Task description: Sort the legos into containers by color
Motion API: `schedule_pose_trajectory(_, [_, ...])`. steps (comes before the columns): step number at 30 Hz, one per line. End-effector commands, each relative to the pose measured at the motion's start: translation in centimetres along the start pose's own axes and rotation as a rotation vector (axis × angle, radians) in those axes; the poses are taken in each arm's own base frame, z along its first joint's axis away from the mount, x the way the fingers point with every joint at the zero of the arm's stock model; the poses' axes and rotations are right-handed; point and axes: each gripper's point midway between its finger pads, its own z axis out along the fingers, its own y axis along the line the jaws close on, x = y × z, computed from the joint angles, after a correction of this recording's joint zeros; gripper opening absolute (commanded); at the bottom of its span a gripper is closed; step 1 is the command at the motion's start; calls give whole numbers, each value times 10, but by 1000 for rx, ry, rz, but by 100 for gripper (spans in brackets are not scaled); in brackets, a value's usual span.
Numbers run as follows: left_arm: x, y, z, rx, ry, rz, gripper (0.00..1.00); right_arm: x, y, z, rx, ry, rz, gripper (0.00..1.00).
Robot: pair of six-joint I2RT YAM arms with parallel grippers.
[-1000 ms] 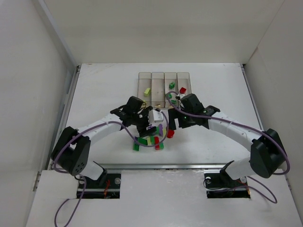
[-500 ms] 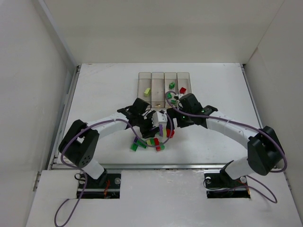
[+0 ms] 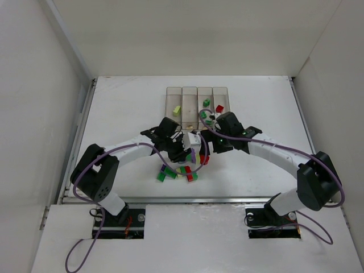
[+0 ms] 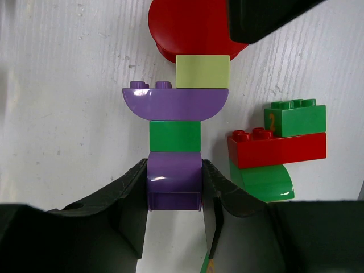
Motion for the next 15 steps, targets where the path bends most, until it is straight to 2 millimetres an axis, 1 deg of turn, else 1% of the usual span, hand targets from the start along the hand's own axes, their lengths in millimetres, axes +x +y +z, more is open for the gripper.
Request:
schedule_pose_trajectory(1, [-30, 10, -12, -41, -68, 22, 0, -13, -2, -2, -40, -44, 29, 94])
schedule_pose_trajectory(3, [-37, 18, -19, -88, -74, 8, 0, -19, -1, -11, -73, -73, 39, 94])
schedule_pose_trajectory(4, [-49, 22, -27, -109, -93, 3, 0, -27, -5, -16, -82, -96, 55, 94])
schedule_pose_trajectory(5, [-58, 25, -32, -121, -112, 14, 0, -36, -2, -23, -109, -131, 64, 94])
schedule_pose_trajectory(6, [-64, 25, -38, -127, -124, 7, 0, -38, -1, -26, -131, -141, 68, 95])
schedule_pose_trajectory(7, [-74, 27, -45, -137, -141, 16, 0, -42, 2, -33, -181, -152, 73, 97])
schedule_pose_trajectory(9, [-83, 24, -56, -146, -175, 25, 0, -56, 11, -47, -253, -209, 36, 100])
schedule_pose_trajectory(10, [-90, 25, -61, -161, -200, 40, 0, -60, 18, -54, -320, -209, 32, 100])
schedule_pose_trajectory(11, [-97, 24, -67, -164, -226, 53, 0, -68, 24, -64, -351, -233, 5, 100])
schedule_pose_trajectory(12, [-105, 23, -76, -186, -265, 67, 0, -70, 28, -71, -399, -232, -11, 100])
schedule_pose_trajectory(13, [-110, 21, -82, -187, -285, 78, 0, -76, 31, -77, -405, -252, -21, 100])
schedule_pose_trajectory(14, [-113, 21, -84, -201, -309, 93, 0, -78, 36, -84, -455, -249, -27, 100])
schedule_pose_trajectory(15, [-119, 20, -93, -220, -341, 112, 0, -87, 45, -95, -491, -284, -57, 100])
